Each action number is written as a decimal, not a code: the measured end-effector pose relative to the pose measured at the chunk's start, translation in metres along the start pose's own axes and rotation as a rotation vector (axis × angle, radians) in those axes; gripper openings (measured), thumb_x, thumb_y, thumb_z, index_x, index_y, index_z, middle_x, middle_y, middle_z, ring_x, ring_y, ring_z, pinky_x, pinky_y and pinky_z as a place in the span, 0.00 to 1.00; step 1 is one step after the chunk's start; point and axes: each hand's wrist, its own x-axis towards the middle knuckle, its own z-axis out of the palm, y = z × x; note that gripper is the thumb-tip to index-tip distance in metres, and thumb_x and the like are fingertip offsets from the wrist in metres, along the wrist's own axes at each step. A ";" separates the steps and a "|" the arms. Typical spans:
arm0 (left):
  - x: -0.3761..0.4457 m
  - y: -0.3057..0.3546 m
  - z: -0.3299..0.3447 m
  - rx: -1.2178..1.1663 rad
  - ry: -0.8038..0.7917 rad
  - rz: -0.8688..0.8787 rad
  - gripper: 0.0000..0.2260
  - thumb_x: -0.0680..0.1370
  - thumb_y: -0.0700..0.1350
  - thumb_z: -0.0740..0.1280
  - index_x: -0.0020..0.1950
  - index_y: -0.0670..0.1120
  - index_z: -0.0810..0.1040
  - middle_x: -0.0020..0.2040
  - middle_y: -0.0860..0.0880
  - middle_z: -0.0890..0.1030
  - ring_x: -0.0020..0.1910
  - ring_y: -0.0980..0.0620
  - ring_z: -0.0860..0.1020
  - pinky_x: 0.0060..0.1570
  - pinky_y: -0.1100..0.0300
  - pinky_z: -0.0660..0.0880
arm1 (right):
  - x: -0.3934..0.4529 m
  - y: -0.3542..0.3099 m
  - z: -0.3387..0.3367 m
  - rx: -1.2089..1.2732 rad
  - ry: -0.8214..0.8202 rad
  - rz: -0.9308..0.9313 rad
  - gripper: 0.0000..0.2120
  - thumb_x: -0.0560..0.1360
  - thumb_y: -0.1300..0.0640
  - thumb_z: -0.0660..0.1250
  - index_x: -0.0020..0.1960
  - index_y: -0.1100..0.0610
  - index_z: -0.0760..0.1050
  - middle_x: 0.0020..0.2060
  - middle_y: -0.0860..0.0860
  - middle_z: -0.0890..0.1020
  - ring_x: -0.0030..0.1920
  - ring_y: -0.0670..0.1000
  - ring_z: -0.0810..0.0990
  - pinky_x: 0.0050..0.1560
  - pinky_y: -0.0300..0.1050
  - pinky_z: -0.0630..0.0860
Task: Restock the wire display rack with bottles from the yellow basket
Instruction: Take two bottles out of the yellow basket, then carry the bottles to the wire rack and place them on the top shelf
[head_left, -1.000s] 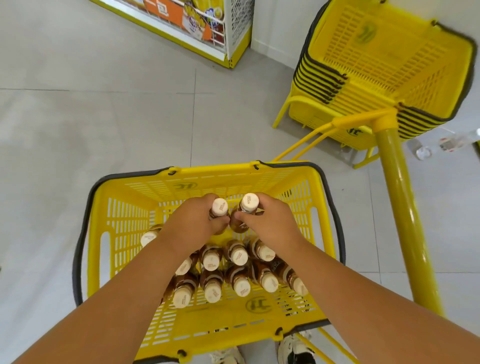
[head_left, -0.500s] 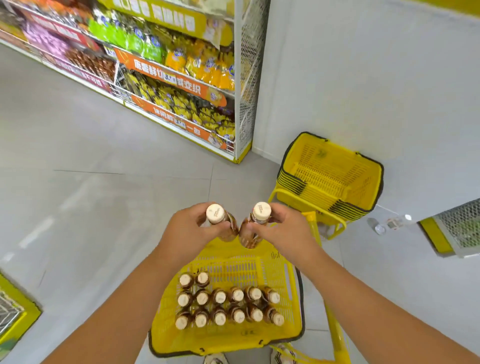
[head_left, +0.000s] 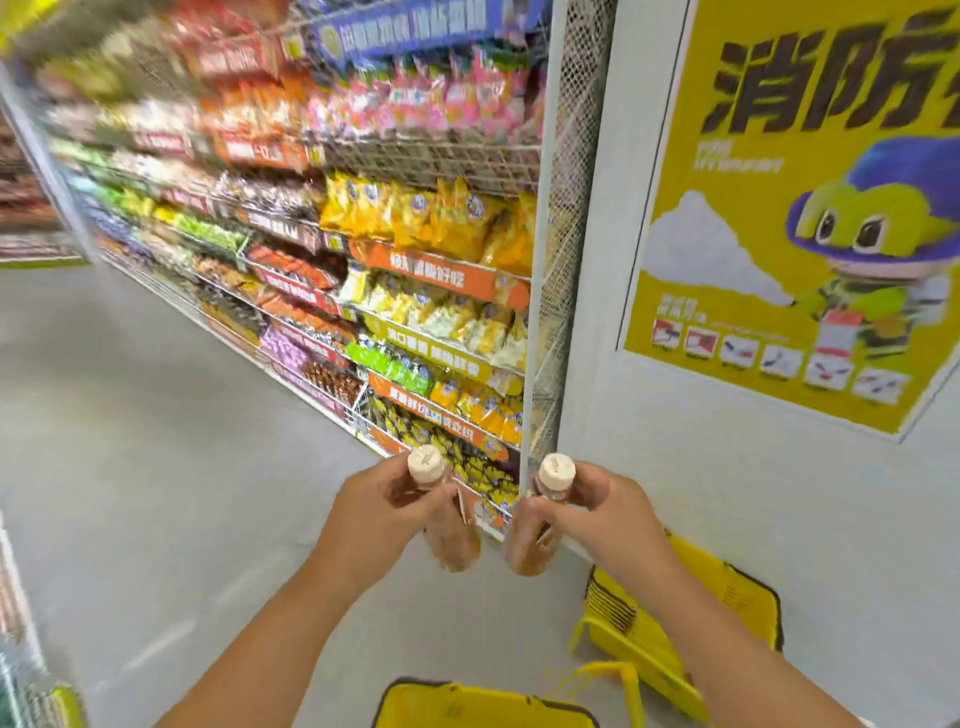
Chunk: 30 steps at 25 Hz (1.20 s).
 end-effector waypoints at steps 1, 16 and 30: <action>-0.004 0.018 -0.010 0.024 0.030 0.018 0.07 0.74 0.40 0.77 0.49 0.50 0.86 0.43 0.55 0.87 0.41 0.61 0.82 0.46 0.64 0.78 | -0.002 -0.021 -0.002 0.007 -0.041 -0.033 0.09 0.69 0.61 0.79 0.48 0.54 0.85 0.43 0.52 0.88 0.42 0.45 0.84 0.49 0.45 0.81; -0.137 0.154 -0.145 0.311 0.402 -0.082 0.05 0.76 0.49 0.76 0.49 0.51 0.85 0.45 0.55 0.87 0.47 0.58 0.85 0.47 0.63 0.78 | -0.033 -0.195 0.071 -0.089 -0.598 -0.358 0.07 0.69 0.51 0.81 0.47 0.48 0.87 0.41 0.43 0.89 0.47 0.46 0.87 0.53 0.47 0.81; -0.338 0.139 -0.398 0.390 0.712 -0.262 0.09 0.74 0.52 0.77 0.53 0.54 0.85 0.47 0.61 0.87 0.47 0.62 0.84 0.51 0.60 0.80 | -0.148 -0.309 0.352 -0.040 -0.863 -0.468 0.06 0.70 0.50 0.80 0.46 0.47 0.87 0.38 0.40 0.88 0.40 0.38 0.85 0.41 0.33 0.76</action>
